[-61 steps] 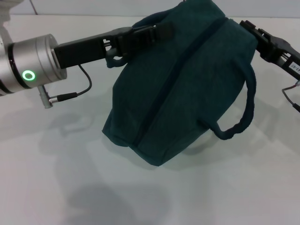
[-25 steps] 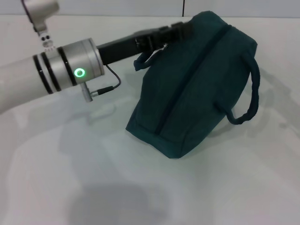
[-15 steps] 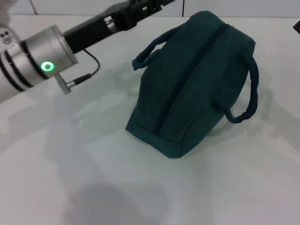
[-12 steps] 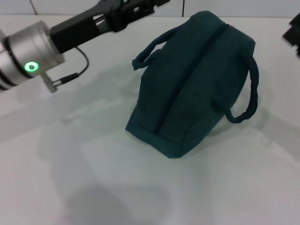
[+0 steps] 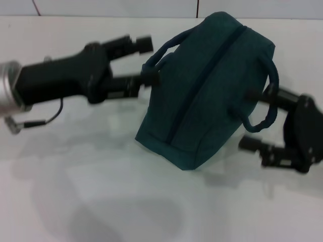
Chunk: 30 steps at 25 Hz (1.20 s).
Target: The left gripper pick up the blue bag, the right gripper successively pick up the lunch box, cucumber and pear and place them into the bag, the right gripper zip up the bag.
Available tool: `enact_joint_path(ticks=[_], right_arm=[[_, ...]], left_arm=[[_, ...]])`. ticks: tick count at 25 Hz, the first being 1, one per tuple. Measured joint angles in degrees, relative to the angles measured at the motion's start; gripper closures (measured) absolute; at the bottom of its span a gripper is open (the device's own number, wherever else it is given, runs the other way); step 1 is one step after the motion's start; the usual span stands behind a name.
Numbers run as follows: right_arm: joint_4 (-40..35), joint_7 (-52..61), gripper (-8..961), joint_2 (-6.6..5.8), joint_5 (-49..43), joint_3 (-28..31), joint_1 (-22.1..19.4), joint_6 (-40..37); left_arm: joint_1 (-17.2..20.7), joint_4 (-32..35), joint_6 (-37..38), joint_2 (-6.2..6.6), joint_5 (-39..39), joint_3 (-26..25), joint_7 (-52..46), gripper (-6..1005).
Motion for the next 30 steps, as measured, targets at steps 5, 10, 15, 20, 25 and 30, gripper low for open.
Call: enact_joint_path(ticks=[5,10,15,20,25,30], right_arm=[[-1.8,-0.3,126,0.55,-6.1,0.3,-0.4,1.3],[-1.8,-0.3,114,1.29,-10.9,0.0,0.0,4.6],[-1.8,-0.3,101,1.97,-14.8,-1.9,0.5,8.4],[-1.8,-0.4,97,2.04,-15.0,-4.0,0.7,10.6],[-1.4,-0.5,95,2.16,-15.1,-4.9,1.5,11.9],[-1.4,-0.5,95,2.20,-15.0,-5.4,1.5,12.2]], left_arm=[[3.5,2.8,5.0,-0.64,5.6,0.1,5.1,118],[5.6,2.5,5.3,-0.85,10.1,-0.3,8.7,119],[6.6,-0.1,5.4,-0.65,13.5,-0.4,13.5,117],[7.6,-1.7,5.2,-0.66,13.8,-0.4,16.1,115],[8.0,-2.0,5.0,-0.53,14.9,-0.4,17.0,115],[8.1,-3.9,3.4,-0.73,15.2,-0.5,19.0,115]])
